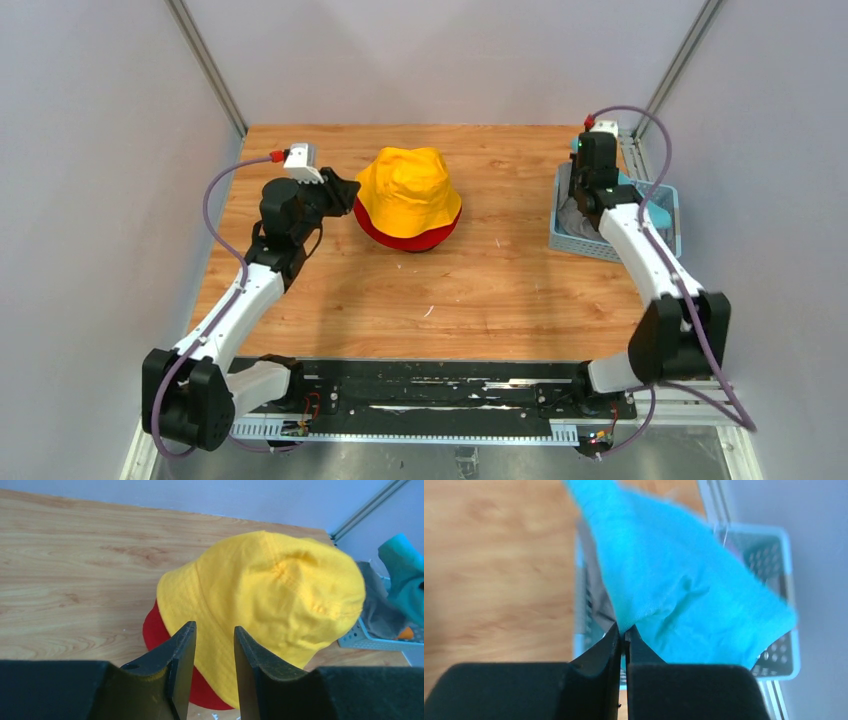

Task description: Stack the hats

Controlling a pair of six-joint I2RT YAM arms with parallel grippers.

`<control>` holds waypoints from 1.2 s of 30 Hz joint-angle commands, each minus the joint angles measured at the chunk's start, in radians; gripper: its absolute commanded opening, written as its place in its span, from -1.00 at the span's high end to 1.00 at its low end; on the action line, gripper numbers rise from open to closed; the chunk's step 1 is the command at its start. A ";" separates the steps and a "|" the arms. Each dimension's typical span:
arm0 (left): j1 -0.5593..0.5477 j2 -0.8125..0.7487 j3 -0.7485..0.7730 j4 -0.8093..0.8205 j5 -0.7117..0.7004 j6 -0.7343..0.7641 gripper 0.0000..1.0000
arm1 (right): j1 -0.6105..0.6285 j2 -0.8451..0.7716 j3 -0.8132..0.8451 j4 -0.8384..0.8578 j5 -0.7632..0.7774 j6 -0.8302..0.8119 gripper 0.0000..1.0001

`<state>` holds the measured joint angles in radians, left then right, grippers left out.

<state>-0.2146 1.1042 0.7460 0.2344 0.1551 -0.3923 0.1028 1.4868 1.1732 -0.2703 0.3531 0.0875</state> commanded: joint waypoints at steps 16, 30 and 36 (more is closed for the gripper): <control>-0.129 -0.023 0.097 0.123 -0.002 -0.018 0.22 | 0.245 -0.179 0.468 -0.037 -0.564 0.026 0.99; -0.164 -0.039 0.118 0.195 0.042 -0.041 0.12 | 0.379 -0.178 0.484 0.067 -0.829 0.087 0.99; -0.182 -0.033 0.097 0.237 0.064 -0.052 0.08 | 0.438 -0.187 0.491 0.087 -0.851 0.090 0.99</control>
<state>-0.3817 1.0851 0.8322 0.3988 0.1875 -0.4316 0.5041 1.3140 1.6276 -0.2409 -0.4515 0.1650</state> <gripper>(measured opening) 0.451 0.022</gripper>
